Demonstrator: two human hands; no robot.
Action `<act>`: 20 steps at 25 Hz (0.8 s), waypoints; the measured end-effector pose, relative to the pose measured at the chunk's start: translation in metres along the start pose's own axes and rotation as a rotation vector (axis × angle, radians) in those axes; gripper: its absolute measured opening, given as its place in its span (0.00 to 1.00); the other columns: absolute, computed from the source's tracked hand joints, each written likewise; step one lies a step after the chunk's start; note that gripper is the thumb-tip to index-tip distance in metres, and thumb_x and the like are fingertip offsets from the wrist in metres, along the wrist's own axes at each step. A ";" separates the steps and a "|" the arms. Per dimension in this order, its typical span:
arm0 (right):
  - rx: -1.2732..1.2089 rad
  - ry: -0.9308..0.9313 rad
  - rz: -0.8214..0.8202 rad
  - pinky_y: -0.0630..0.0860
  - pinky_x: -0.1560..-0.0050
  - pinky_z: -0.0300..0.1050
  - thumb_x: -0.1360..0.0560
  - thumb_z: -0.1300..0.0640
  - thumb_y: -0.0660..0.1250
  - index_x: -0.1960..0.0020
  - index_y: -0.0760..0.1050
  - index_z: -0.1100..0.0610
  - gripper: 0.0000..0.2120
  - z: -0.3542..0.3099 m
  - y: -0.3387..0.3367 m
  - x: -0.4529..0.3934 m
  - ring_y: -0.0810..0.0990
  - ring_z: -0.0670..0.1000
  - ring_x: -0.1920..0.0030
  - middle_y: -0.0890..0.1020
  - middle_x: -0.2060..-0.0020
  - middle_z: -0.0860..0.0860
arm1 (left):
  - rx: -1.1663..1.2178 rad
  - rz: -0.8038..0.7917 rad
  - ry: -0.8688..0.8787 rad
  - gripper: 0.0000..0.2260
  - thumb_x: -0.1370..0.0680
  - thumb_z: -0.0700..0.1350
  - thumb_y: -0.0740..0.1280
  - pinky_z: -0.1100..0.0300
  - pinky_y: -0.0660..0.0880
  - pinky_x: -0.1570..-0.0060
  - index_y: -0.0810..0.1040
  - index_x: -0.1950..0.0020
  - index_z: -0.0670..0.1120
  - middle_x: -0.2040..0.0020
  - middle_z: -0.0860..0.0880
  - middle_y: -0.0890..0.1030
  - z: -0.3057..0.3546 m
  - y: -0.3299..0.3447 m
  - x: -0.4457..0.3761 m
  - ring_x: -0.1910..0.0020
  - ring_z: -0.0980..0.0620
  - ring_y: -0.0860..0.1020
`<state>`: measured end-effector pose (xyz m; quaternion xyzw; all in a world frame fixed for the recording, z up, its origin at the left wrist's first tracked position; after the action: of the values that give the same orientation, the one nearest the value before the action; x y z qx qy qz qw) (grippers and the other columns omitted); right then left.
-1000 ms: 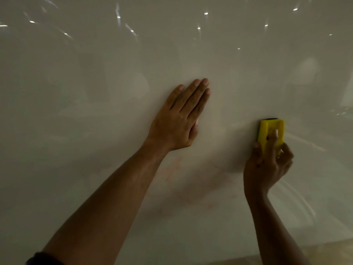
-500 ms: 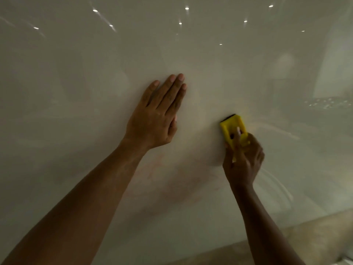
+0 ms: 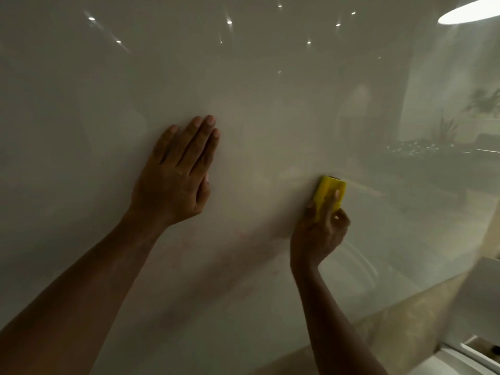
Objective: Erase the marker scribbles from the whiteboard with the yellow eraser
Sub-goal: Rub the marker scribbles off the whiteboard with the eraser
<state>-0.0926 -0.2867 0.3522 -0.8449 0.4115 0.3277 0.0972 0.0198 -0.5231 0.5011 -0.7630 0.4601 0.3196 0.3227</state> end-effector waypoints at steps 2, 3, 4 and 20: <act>0.047 -0.412 -0.152 0.72 0.43 0.57 0.16 0.52 0.61 0.23 0.70 0.60 0.24 -0.006 -0.004 0.039 0.75 0.67 0.40 0.76 0.38 0.68 | 0.000 0.007 0.001 0.32 0.16 0.48 0.53 0.41 0.53 0.15 0.52 0.13 0.39 0.13 0.40 0.54 0.000 0.000 0.000 0.14 0.40 0.55; 0.052 -0.598 -0.232 0.72 0.43 0.56 0.17 0.53 0.61 0.23 0.70 0.59 0.23 -0.002 -0.009 0.049 0.74 0.67 0.40 0.75 0.36 0.67 | 0.002 0.010 0.003 0.32 0.16 0.48 0.53 0.41 0.53 0.16 0.52 0.13 0.39 0.13 0.40 0.54 0.000 0.000 0.000 0.14 0.40 0.55; 0.070 -0.690 -0.272 0.72 0.44 0.56 0.17 0.54 0.62 0.24 0.70 0.58 0.23 0.006 -0.013 0.049 0.75 0.66 0.40 0.75 0.35 0.66 | 0.003 0.012 0.008 0.32 0.16 0.48 0.53 0.41 0.53 0.15 0.52 0.13 0.39 0.13 0.40 0.54 -0.001 0.000 -0.001 0.14 0.41 0.55; -0.029 -0.591 -0.407 0.77 0.46 0.56 0.19 0.52 0.67 0.23 0.67 0.49 0.26 -0.030 -0.019 0.124 0.77 0.64 0.41 0.78 0.38 0.64 | 0.035 -0.028 0.019 0.30 0.14 0.48 0.54 0.45 0.50 0.14 0.55 0.13 0.40 0.13 0.41 0.55 -0.008 -0.002 0.003 0.13 0.42 0.55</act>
<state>-0.0084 -0.3659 0.2948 -0.7795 0.1843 0.5376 0.2635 0.0242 -0.5295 0.5040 -0.7666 0.4579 0.2998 0.3358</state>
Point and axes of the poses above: each hand's wrist, its own x-axis away from the middle knuckle, its own y-axis out of the palm, z = x × y, the point moved 1 cm from there along -x, towards the middle knuckle
